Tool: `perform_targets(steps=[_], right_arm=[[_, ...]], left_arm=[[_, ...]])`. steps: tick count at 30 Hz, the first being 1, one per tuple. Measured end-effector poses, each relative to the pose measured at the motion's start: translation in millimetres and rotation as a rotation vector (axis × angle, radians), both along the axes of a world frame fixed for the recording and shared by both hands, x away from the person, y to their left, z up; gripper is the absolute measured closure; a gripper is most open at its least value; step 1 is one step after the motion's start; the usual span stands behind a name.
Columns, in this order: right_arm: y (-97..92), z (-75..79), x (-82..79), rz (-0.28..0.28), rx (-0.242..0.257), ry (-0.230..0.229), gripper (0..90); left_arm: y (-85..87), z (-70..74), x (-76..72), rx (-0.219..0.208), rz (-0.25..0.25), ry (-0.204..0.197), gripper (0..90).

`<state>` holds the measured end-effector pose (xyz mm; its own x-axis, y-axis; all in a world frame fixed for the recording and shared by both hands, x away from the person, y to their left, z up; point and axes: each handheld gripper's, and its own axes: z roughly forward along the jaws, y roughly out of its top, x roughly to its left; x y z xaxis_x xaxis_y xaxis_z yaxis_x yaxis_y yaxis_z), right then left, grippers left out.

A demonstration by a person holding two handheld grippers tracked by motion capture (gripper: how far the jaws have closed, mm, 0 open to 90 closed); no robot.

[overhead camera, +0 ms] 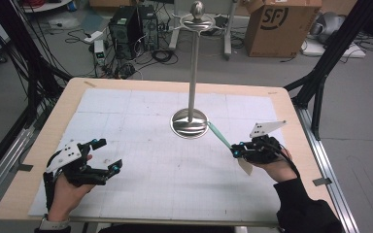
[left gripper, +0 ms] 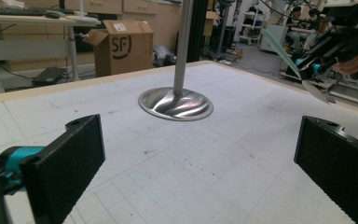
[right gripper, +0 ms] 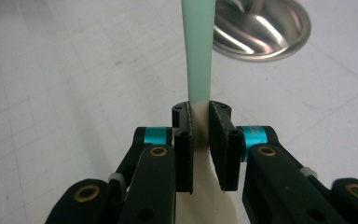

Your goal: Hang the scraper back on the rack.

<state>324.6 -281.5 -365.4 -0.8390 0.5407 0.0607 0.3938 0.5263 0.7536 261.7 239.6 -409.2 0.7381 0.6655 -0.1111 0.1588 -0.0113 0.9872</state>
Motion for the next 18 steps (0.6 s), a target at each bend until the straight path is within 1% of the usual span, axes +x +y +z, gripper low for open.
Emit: perform_targets(steps=[4,5,6,8,11,14,16,17,18], right_arm=[[-2.9,3.4,-0.6,-0.016,0.064,-0.04,80.5],[-2.9,3.4,-0.6,-0.016,0.064,-0.04,80.5],[-4.4,5.3,-0.1,-0.032,0.1,-0.063,80.5],[-6.2,7.0,1.3,-0.036,0.141,-0.077,80.5],[-8.1,9.3,2.7,-0.048,0.19,-0.096,80.5],[-9.9,11.1,4.3,-0.057,0.231,-0.131,80.5],[-11.1,12.8,5.2,-0.058,0.261,-0.163,80.5],[-11.1,12.8,5.2,-0.058,0.261,-0.163,80.5],[-12.6,14.5,6.0,-0.053,0.29,-0.186,80.5]], left_arm=[[-0.4,-0.3,-0.1,-0.002,0.0,0.002,2.2],[-0.4,-0.3,-0.1,-0.001,0.0,0.002,2.2],[-0.4,-0.3,-0.1,-0.002,0.0,0.002,2.2],[-0.3,-0.2,-0.1,-0.002,0.0,0.001,2.2],[-0.1,-0.3,0.0,-0.005,0.005,0.001,2.2],[0.0,-0.4,0.1,-0.002,0.006,0.001,2.2],[-0.1,-0.3,-0.1,-0.005,0.008,0.002,2.2],[-0.1,-0.3,-0.1,-0.005,0.008,0.002,2.2],[0.4,-0.4,0.1,-0.002,0.008,0.002,2.2]])
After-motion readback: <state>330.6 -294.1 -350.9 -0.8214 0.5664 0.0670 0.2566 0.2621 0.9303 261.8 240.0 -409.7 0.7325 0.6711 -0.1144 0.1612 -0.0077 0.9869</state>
